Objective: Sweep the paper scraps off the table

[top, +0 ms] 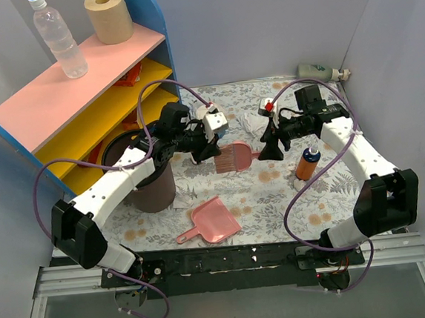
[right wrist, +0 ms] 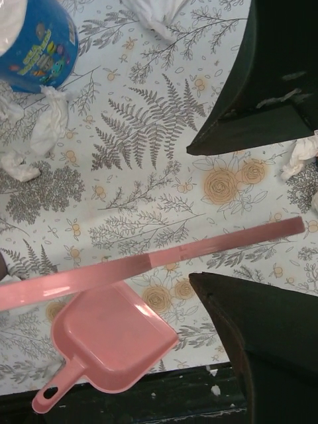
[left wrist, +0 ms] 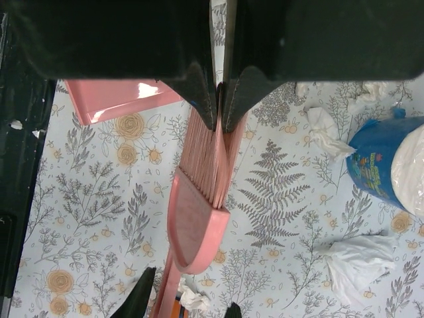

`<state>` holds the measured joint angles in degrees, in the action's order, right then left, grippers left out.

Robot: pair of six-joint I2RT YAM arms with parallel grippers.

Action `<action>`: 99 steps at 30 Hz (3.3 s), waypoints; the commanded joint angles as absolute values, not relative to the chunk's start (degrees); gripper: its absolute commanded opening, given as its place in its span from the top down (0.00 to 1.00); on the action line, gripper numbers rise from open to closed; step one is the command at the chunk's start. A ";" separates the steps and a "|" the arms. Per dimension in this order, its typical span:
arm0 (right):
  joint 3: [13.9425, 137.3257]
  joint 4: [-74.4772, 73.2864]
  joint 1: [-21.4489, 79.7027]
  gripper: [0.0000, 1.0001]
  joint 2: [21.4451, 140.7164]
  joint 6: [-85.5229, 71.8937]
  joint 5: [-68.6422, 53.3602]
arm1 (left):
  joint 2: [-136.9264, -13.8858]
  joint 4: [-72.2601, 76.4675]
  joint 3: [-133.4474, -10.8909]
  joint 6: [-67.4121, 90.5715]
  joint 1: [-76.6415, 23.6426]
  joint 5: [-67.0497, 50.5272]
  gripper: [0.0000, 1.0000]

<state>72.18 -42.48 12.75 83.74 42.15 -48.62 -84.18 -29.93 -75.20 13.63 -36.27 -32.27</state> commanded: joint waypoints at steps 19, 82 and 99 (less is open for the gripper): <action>77.07 -56.33 14.76 0.99 83.14 60.46 -48.61 | -81.65 -31.02 -78.22 11.69 -36.91 -39.01 0.42; 76.64 -27.62 7.73 0.62 89.74 12.31 -77.09 | -95.71 -20.04 -84.02 38.32 -27.69 -61.87 1.00; 70.05 -19.26 10.72 0.73 86.05 6.25 -76.73 | -96.15 -20.22 -84.81 38.85 -27.77 -62.40 1.00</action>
